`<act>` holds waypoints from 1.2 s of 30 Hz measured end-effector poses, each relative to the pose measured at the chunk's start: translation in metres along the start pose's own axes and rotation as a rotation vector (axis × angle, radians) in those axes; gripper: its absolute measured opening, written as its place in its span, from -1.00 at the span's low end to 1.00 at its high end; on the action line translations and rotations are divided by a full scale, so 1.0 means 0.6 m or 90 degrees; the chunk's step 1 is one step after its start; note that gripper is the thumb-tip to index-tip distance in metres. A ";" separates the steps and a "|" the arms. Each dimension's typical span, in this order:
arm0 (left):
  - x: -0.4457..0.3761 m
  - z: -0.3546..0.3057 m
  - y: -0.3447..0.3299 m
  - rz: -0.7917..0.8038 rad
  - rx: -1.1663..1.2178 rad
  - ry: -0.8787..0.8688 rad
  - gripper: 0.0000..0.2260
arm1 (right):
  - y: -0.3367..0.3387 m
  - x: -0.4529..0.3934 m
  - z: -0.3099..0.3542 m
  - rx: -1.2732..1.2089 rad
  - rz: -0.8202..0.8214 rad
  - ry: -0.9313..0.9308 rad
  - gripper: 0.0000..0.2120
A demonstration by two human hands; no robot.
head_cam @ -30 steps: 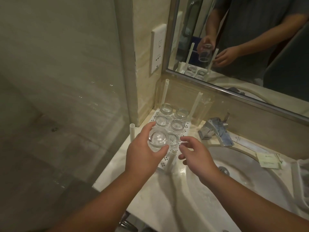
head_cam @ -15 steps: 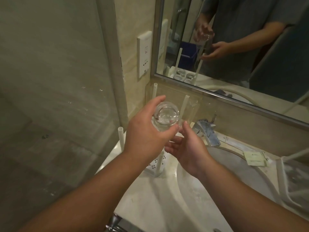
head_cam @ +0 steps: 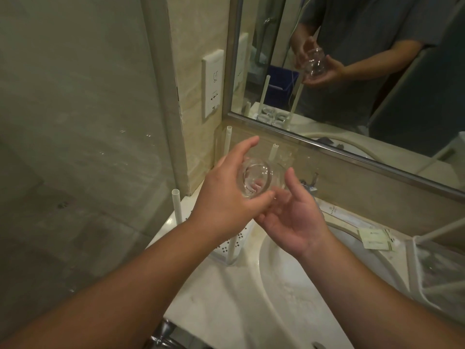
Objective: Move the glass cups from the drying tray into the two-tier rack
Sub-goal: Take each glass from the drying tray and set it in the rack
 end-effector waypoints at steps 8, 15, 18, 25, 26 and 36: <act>0.010 0.022 -0.027 0.050 -0.067 0.051 -0.16 | -0.004 0.013 0.024 0.243 -0.111 0.121 -0.29; 0.016 0.030 -0.058 0.121 -0.017 0.125 -0.10 | -0.035 0.036 0.049 0.537 -0.131 0.308 -0.21; 0.015 0.026 -0.062 0.140 0.050 0.151 -0.07 | -0.043 0.045 0.053 0.681 -0.123 0.379 -0.11; 0.019 0.027 -0.069 0.143 0.231 0.180 -0.33 | -0.034 0.059 0.052 0.757 -0.065 0.416 0.05; 0.020 0.026 -0.071 0.141 0.240 0.180 -0.34 | -0.029 0.061 0.052 0.748 -0.059 0.404 0.05; 0.028 0.021 -0.123 0.165 0.109 0.117 -0.33 | 0.038 0.078 0.070 0.728 -0.121 0.402 -0.12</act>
Point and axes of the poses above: each hand's wrist, its own x-axis away from the middle knuckle, its own y-axis out of the back of the hand, z = x × y, the point moved 4 cm from there along -x, towards the middle knuckle, and after that the axes turned 8 degrees about y, right-handed, at the moved point
